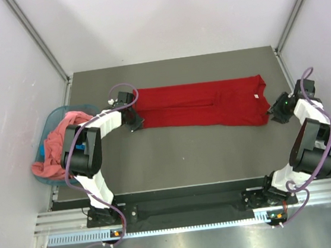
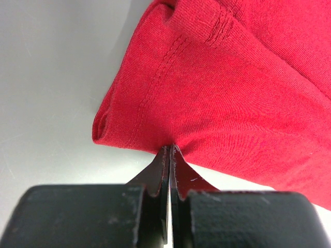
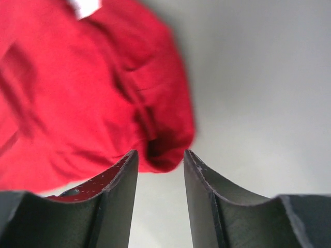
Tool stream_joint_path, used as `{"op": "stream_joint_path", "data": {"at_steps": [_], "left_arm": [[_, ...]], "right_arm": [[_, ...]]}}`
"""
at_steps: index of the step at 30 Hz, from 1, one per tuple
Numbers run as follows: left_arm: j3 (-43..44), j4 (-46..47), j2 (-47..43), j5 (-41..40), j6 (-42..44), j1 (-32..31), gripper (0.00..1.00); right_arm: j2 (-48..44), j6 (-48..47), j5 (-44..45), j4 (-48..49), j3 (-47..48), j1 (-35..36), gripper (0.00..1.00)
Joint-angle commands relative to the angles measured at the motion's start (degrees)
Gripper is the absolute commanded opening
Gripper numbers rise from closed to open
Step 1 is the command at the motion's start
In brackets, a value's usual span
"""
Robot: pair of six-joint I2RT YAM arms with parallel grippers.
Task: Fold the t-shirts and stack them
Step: Fold the tshirt
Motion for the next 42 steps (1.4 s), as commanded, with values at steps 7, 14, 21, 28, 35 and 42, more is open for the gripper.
{"op": "stream_joint_path", "data": {"at_steps": [7,14,21,28,35,42], "left_arm": [[-0.50,-0.95,2.30,2.38,0.49,-0.42,0.00],[-0.15,-1.31,2.30,1.85,0.58,-0.42,0.00],[0.29,-1.83,2.74,2.03,0.49,-0.42,0.00],[0.46,-2.27,2.74,1.94,0.58,-0.42,0.00],[0.55,-3.41,3.00,-0.76,1.19,-0.42,0.00],[0.29,-4.56,2.65,-3.77,1.55,-0.42,0.00]], "right_arm": [[4.69,-12.40,-16.11,4.33,3.52,-0.06,0.42],[6.01,-12.49,-16.91,5.47,3.70,-0.06,0.39],[7.59,-10.91,-15.60,6.96,3.61,-0.76,0.24],[9.08,-11.17,-15.07,7.93,2.91,-1.02,0.20],[7.24,-10.73,-12.70,10.48,2.29,-2.69,0.00],[8.12,-10.99,-11.11,10.40,2.73,-3.13,0.00]]}}
